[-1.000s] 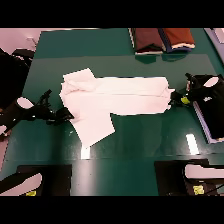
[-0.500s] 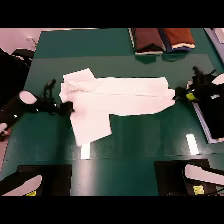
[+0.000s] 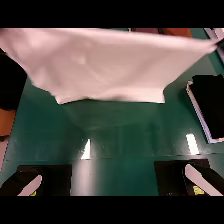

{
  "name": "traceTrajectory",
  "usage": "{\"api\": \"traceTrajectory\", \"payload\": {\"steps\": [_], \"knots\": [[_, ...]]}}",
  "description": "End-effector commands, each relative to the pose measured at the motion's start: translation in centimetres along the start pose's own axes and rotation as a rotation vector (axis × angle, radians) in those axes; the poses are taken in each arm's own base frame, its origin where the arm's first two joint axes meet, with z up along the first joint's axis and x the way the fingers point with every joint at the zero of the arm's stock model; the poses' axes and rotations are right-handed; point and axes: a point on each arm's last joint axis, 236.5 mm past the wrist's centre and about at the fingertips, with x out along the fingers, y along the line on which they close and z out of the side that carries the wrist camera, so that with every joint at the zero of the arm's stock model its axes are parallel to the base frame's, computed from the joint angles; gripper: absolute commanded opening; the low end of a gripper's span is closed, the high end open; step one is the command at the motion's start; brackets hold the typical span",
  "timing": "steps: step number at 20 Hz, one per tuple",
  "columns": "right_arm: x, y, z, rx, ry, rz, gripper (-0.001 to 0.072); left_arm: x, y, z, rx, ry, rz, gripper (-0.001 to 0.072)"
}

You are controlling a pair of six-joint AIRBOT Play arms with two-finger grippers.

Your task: Fold the shirts.

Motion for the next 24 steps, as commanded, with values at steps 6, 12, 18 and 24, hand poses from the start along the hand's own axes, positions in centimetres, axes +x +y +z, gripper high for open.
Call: {"api": "traceTrajectory", "payload": {"steps": [6, 12, 18, 24], "knots": [[-16.9, 7.0, 8.7, -0.206, -0.340, -0.025, 0.0018, -15.5, -5.7, 13.4, 0.128, -0.405, -0.022, 0.0025], [-10.4, 4.0, 5.9, -0.134, -0.075, -0.025, 0.0018, -4.5, 1.8, 3.6, 0.041, -0.052, 0.142, 0.0027], [6.1, 0.2, -6.1, 0.006, 0.396, 0.056, 0.0018, 11.9, 8.5, -19.8, -0.139, 0.569, 0.171, 0.0028], [18.6, -3.8, -20.6, 0.100, 0.782, 0.030, 0.0017, 20.5, 13.2, -36.6, -0.201, 0.869, 0.204, 0.0028]]}}
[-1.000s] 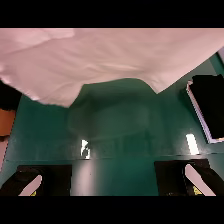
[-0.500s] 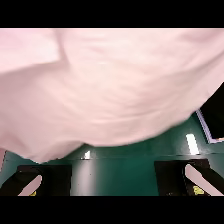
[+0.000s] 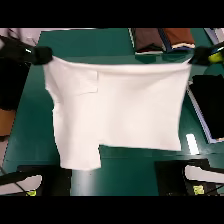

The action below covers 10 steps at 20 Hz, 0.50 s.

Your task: Fold the shirts.

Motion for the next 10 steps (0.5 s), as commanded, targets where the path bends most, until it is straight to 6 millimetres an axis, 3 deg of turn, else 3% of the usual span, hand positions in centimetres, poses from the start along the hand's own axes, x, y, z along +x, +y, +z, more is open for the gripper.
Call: {"api": "traceTrajectory", "payload": {"steps": [1, 4, 7, 8, 10], "knots": [[9.1, -2.6, -2.0, 0.052, 0.155, -0.002, 0.0018, 9.1, 2.1, -3.2, -0.024, 0.122, 0.018, 0.0028], [11.1, -3.5, 1.0, 0.051, 0.114, -0.007, 0.0018, 11.0, 2.4, -1.8, -0.024, 0.090, 0.020, 0.0028], [9.2, -3.2, 4.8, 0.017, 0.020, -0.015, 0.0018, 9.7, 2.1, -0.8, 0.068, 0.094, 0.011, 0.0028], [8.3, -2.9, 5.3, 0.005, 0.005, -0.016, 0.0018, 9.0, 2.1, -1.6, 0.102, 0.144, 0.005, 0.0028], [6.8, -3.2, 4.4, -0.028, 0.025, -0.028, 0.0018, 7.8, 3.1, -4.4, 0.100, 0.282, 0.006, 0.0028]]}}
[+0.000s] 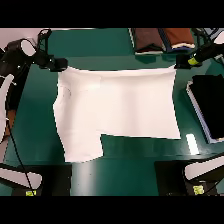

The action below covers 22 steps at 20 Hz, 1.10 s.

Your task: Fold the shirts.

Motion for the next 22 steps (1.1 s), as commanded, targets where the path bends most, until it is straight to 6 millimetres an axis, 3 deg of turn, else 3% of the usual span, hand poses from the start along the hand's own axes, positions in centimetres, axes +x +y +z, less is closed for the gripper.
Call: {"api": "traceTrajectory", "payload": {"steps": [1, 3, 6, 11, 13, 15, 16, 17, 18, 19, 22], "knots": [[-1.5, -0.6, -0.7, -0.031, 0.014, -0.023, 0.0018, -0.8, 1.1, -4.6, 0.028, 0.212, -0.009, 0.0028], [-0.9, -1.6, -3.5, -0.019, 0.066, -0.060, 0.0018, -0.5, 1.6, -7.1, 0.005, 0.296, -0.018, 0.0028], [1.1, -2.0, -7.7, 0.011, 0.141, -0.061, 0.0018, 1.3, -0.1, -10.1, -0.042, 0.364, -0.100, 0.0028], [4.2, -1.4, -13.2, 0.034, 0.261, -0.039, 0.0019, 4.0, -0.3, -16.1, -0.106, 0.488, -0.127, 0.0028], [4.9, -1.2, -14.3, 0.039, 0.282, -0.033, 0.0019, 4.3, -0.3, -17.3, -0.113, 0.518, -0.126, 0.0028], [4.9, -1.0, -14.4, 0.047, 0.273, -0.029, 0.0022, 4.1, -0.2, -17.3, -0.121, 0.519, -0.122, 0.0030], [4.6, -1.0, -14.2, 0.045, 0.266, -0.029, 0.0095, 3.9, -0.2, -17.1, -0.117, 0.512, -0.118, 0.0031], [4.1, -1.1, -14.0, 0.046, 0.251, -0.032, 0.0265, 3.4, -0.1, -16.6, -0.116, 0.493, -0.115, 0.0103], [3.2, -1.1, -13.7, 0.049, 0.233, -0.033, 0.0286, 2.6, -0.1, -16.0, -0.108, 0.469, -0.109, 0.0347], [2.0, -1.1, -13.6, 0.051, 0.222, -0.033, 0.0286, 1.5, 0.2, -15.3, -0.087, 0.437, -0.087, 0.0443], [-1.9, -2.2, -15.9, 0.068, 0.222, -0.048, 0.0286, -3.4, 0.9, -14.0, -0.032, 0.364, -0.018, 0.0429]]}}
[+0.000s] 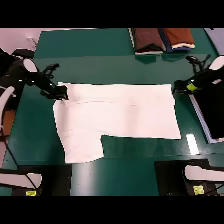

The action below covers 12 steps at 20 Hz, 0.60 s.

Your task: Fold the shirts.

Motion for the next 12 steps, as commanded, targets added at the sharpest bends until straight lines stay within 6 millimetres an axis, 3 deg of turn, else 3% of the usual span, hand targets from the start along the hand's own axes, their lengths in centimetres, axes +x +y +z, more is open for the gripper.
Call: {"api": "traceTrajectory", "payload": {"steps": [1, 4, 7, 9, 12], "knots": [[-2.7, -1.7, -4.1, 0.037, 0.021, -0.008, 0.0286, -4.6, 0.4, -1.7, 0.034, -0.063, 0.074, 0.0429], [-2.0, -4.8, -11.2, 0.200, 0.102, 0.000, 0.0424, -5.3, -0.1, -6.5, 0.012, -0.064, 0.072, 0.0429], [0.4, -6.3, -17.9, 0.360, 0.190, 0.033, 0.0439, -3.8, -0.6, -12.0, -0.033, -0.027, 0.045, 0.0430], [2.0, -5.3, -20.6, 0.420, 0.238, 0.105, 0.0439, -2.5, -1.2, -14.3, -0.084, -0.003, 0.008, 0.0430], [4.0, -3.3, -22.2, 0.440, 0.265, 0.177, 0.0439, -1.0, -2.3, -15.9, -0.117, 0.031, -0.053, 0.0430]]}}
